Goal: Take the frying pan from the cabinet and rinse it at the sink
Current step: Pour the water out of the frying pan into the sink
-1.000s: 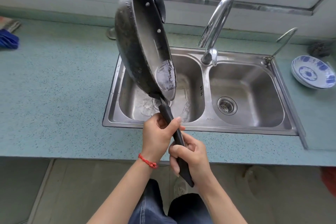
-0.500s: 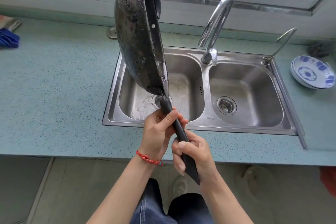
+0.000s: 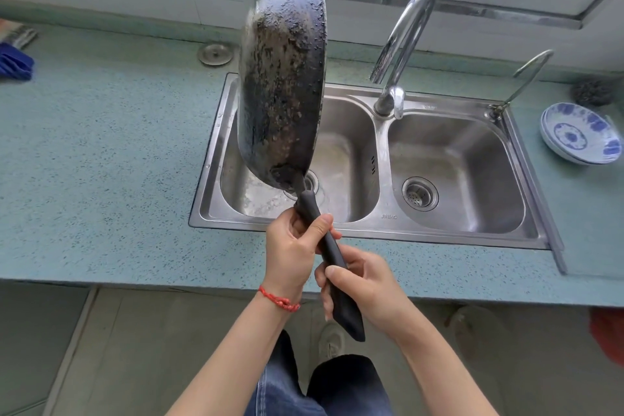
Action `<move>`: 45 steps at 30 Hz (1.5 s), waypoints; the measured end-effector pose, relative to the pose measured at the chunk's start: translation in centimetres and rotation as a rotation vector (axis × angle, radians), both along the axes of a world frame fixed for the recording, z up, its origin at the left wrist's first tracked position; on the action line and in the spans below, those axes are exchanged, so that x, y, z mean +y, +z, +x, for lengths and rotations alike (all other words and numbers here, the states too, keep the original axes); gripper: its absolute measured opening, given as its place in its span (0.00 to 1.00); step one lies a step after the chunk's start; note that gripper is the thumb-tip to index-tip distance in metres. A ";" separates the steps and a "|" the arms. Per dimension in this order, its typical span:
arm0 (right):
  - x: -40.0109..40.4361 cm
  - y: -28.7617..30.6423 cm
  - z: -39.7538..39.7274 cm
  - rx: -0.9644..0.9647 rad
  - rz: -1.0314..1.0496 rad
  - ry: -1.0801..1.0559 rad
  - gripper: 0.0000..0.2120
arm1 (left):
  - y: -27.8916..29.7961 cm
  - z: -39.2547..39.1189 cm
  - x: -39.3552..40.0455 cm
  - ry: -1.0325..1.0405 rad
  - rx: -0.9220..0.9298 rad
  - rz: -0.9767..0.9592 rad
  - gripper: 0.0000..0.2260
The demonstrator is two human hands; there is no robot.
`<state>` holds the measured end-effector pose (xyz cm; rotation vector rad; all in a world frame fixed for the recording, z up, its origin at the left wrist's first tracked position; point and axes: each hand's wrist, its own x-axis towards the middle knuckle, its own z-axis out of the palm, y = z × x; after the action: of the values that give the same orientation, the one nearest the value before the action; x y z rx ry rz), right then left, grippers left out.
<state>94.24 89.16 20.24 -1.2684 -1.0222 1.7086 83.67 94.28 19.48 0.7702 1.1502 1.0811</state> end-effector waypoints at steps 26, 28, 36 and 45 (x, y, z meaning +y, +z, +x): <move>-0.7 -0.1 -1.4 0.262 -0.005 -0.091 0.06 | 1.7 -0.1 -0.2 0.027 0.188 0.074 0.06; -0.7 -0.1 -1.4 0.281 -0.010 -0.093 0.07 | 1.7 -0.1 -0.3 0.028 0.187 0.071 0.06; -0.7 0.1 -1.7 0.362 -0.005 -0.097 0.07 | 1.9 -0.4 -0.5 0.048 0.187 0.069 0.06; -0.9 0.3 -1.7 0.328 -0.015 -0.099 0.06 | 1.6 -0.3 -0.6 0.041 0.185 0.070 0.05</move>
<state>92.57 88.28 20.52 -0.9876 -0.7432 1.7763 83.36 93.73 21.09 0.9197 1.2938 1.1066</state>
